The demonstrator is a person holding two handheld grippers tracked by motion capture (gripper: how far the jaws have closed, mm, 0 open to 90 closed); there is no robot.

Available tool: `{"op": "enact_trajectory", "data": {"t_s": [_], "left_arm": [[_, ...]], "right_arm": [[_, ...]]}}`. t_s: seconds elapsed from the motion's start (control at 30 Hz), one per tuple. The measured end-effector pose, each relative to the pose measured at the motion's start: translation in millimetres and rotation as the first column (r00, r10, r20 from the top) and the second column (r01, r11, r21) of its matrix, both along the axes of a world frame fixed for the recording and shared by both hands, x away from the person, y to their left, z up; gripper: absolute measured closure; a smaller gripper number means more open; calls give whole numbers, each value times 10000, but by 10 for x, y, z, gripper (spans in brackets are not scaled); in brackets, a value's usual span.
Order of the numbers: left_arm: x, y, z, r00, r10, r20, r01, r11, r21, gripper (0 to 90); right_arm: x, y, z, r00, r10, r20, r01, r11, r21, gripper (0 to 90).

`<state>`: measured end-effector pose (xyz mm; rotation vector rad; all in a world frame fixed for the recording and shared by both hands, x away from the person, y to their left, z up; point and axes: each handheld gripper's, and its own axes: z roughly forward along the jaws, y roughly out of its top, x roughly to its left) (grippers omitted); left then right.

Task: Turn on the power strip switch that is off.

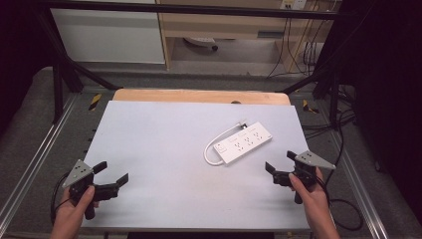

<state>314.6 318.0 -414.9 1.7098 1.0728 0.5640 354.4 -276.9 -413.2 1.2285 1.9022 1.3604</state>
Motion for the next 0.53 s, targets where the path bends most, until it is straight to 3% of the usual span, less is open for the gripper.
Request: {"op": "enact_trajectory", "data": {"t_s": [0.33, 0.43, 0.53], "left_arm": [[-2, -1, 6, 10000, -50, 17, 50, 10000, -23, 54], [0, -5, 5, 10000, -64, 19, 64, 10000, -30, 54], [0, -13, 6, 9999, -92, 47, 92, 9999, -41, 54]], "right_arm": [[-76, -29, -207, 9999, 10, -142, -16, 9992, -405, 41], [-81, -22, -273, 9994, 48, -340, -66, 9986, -526, 41], [-47, -15, -339, 9977, -40, -677, -24, 9955, -942, 41]]}}
